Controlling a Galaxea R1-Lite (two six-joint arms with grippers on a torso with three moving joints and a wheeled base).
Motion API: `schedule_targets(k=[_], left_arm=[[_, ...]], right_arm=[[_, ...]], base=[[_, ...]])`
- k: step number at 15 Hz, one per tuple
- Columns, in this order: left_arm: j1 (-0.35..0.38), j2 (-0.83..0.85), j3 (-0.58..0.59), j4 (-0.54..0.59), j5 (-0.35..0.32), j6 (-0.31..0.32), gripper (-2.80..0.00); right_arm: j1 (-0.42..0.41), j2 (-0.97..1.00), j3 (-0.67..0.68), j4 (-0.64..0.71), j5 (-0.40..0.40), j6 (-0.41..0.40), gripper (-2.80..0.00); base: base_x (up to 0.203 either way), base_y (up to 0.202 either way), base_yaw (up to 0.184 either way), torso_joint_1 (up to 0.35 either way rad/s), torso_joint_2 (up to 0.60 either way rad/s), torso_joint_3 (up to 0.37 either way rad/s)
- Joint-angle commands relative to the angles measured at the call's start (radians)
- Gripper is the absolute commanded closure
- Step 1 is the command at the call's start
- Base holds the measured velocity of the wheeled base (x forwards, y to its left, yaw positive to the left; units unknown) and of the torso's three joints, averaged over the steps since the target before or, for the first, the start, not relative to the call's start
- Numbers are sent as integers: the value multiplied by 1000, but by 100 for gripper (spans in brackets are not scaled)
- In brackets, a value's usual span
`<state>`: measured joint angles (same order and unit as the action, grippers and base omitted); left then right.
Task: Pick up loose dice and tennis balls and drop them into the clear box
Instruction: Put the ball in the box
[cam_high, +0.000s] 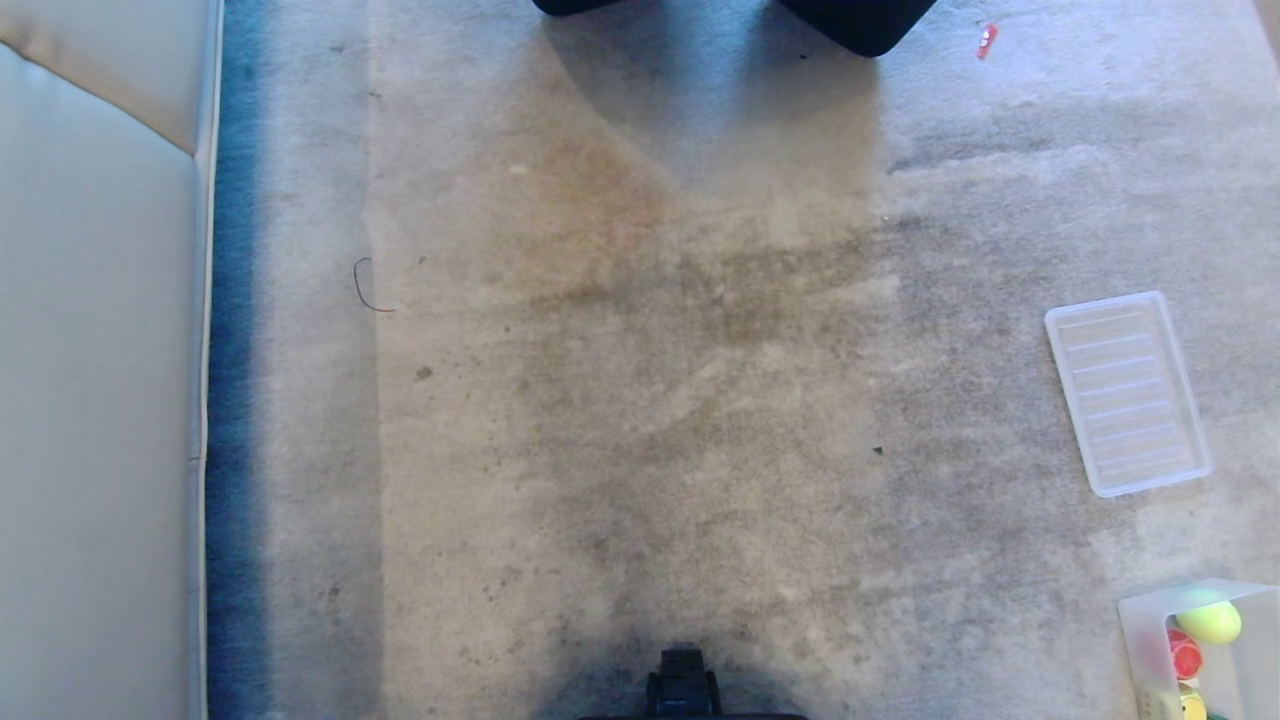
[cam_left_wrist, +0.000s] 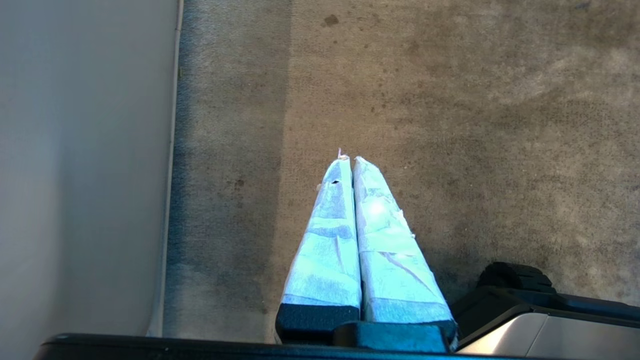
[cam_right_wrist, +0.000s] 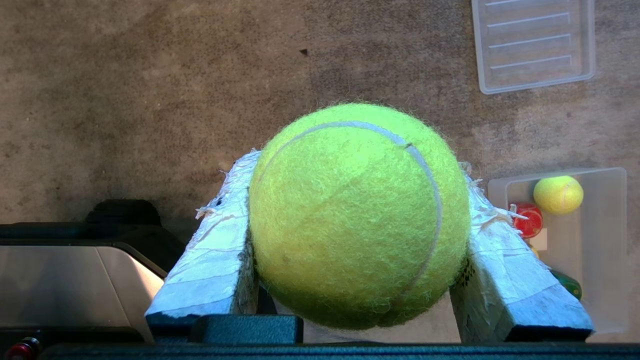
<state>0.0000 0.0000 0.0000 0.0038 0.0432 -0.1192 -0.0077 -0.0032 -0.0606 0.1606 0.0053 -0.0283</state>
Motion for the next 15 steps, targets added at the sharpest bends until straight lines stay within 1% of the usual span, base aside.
schedule_targets(k=[1, 3, 5, 15], left_arm=[[0, 0, 0, 1, 1, -2, 0], [-1, 0, 0, 1, 1, -2, 0], [0, 0, 0, 1, 1, -5, 0], [0, 0, 0, 1, 1, -7, 0]], right_arm=[[0, 2, -1, 0, 1, 1, 0], [0, 3, -1, 2, 1, 2, 0], [0, 3, -1, 2, 0, 2, 0], [0, 3, -1, 0, 1, 1, 0]], base=[[0, 0, 0, 0, 0, 0], [0, 0, 0, -33, 168, 122], [3, 7, -73, -20, 78, 61], [1, 11, -161, -1, 8, 8]])
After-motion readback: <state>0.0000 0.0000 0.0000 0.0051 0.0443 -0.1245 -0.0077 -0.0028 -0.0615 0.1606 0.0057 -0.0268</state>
